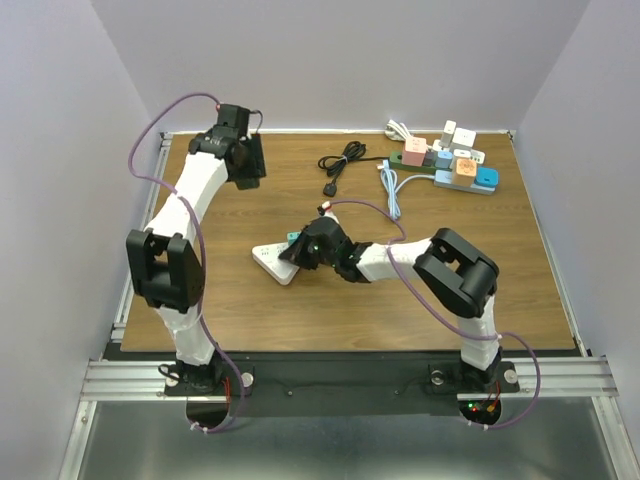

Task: Pull the plug off the socket
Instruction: Remove the plug from the socket, then place the plug at the center of the board.

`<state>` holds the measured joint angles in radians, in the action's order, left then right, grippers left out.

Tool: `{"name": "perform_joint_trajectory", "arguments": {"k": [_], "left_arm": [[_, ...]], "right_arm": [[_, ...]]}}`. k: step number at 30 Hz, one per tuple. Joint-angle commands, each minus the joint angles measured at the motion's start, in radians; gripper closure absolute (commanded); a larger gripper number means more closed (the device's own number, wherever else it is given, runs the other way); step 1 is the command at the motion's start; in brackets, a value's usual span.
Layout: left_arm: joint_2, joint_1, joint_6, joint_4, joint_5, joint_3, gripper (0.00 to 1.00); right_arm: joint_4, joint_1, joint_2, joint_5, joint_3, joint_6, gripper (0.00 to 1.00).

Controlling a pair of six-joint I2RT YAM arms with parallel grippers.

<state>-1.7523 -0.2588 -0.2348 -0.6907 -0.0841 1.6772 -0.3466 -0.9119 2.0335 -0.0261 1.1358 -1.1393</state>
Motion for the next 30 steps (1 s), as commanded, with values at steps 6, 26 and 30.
{"name": "perform_joint_trajectory", "arguments": {"k": [6, 26, 30], "left_arm": [[-0.283, 0.187, 0.002, 0.039, -0.127, 0.257, 1.0], [-0.524, 0.337, -0.003, 0.108, -0.037, 0.326, 1.0], [-0.521, 0.339, -0.014, 0.1, -0.032, 0.32, 0.53]], "right_arm": [[0.67, -0.027, -0.126, 0.006, -0.097, 0.253, 1.0], [0.706, -0.027, -0.348, 0.074, -0.047, 0.345, 1.0], [0.707, -0.027, -0.348, 0.072, -0.021, 0.362, 1.0]]}}
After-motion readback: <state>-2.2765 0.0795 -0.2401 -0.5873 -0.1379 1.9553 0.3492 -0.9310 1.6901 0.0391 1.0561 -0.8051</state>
